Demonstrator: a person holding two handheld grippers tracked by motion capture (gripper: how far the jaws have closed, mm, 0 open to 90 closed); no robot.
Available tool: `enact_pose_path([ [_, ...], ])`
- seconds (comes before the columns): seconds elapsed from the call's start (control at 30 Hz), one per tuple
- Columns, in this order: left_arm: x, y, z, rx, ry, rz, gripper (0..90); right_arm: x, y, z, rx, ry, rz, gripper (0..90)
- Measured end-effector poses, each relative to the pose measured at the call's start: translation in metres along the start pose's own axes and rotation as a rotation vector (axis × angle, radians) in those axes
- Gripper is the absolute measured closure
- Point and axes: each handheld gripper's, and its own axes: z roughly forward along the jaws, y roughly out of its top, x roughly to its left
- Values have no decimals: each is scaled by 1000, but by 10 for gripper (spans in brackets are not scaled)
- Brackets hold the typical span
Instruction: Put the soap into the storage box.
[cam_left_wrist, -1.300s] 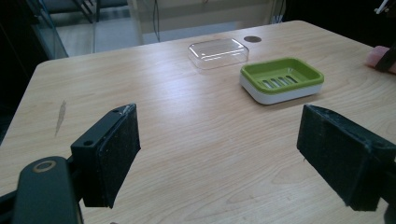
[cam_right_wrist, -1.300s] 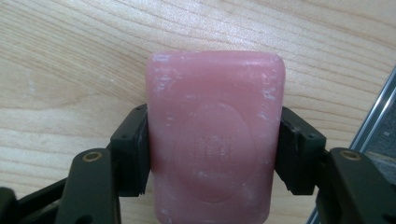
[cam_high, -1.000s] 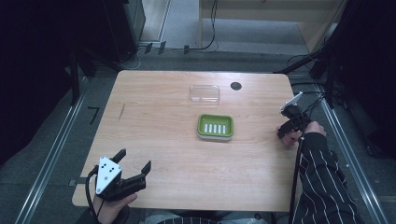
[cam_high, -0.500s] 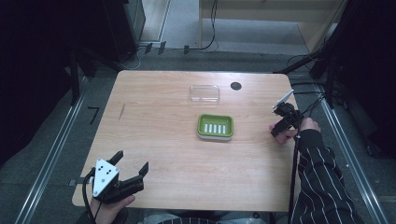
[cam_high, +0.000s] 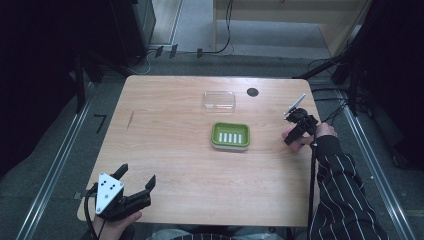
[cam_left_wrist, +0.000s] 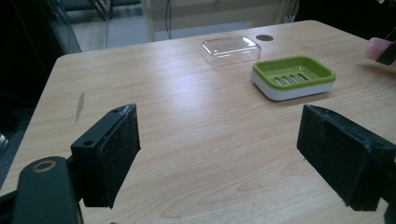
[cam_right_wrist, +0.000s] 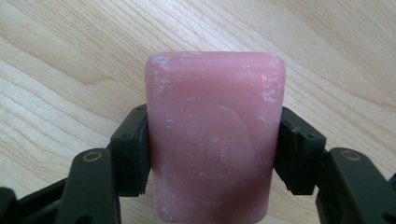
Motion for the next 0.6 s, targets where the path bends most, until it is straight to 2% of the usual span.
enact_pose_path([
  [0.4,2,-2,-6,3,20,-7,138,13,13,-4,-12,0,-79,391],
  [0.6,3,-4,-10,3,36,-13,137,22,22,-8,-15,-2,-144,391],
])
